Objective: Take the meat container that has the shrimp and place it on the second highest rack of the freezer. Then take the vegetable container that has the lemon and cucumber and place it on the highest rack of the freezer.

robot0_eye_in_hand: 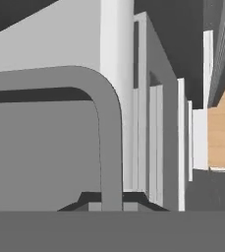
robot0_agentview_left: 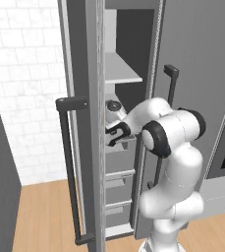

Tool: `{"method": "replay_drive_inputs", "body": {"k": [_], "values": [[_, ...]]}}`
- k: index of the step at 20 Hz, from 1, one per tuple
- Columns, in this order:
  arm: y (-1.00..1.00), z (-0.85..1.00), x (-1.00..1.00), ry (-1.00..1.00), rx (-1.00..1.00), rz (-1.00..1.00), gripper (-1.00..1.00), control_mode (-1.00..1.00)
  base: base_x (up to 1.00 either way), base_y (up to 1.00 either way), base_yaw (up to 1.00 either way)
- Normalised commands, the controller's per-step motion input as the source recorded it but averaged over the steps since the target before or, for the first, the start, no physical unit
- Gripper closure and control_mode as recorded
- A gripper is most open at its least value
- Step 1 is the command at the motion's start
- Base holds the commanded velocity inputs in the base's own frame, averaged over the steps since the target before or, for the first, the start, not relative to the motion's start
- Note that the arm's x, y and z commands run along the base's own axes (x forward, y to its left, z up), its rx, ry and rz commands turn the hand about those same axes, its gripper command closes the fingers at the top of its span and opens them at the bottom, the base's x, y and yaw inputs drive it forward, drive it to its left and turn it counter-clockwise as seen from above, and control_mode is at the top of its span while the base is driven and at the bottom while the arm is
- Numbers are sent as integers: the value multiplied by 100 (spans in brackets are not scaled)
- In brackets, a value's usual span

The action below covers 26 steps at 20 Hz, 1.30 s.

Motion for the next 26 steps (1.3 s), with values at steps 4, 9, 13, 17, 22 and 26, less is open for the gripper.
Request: {"method": "replay_drive_inputs", "body": {"k": [4,9,13,17,22,26], "values": [[2,0,33,0,0,-5,100,-100,0,0,0],[0,-1,37,0,0,-5,-100,-100,0,0,0],[0,-1,6,0,2,-10,-100,-100,0,0,0],[0,0,-29,-2,8,-14,-100,-100,0,0,0],[-11,0,-78,-4,14,-14,-100,-100,0,0,0],[-20,30,-81,0,16,-3,-100,-100,0,0,0]]}}
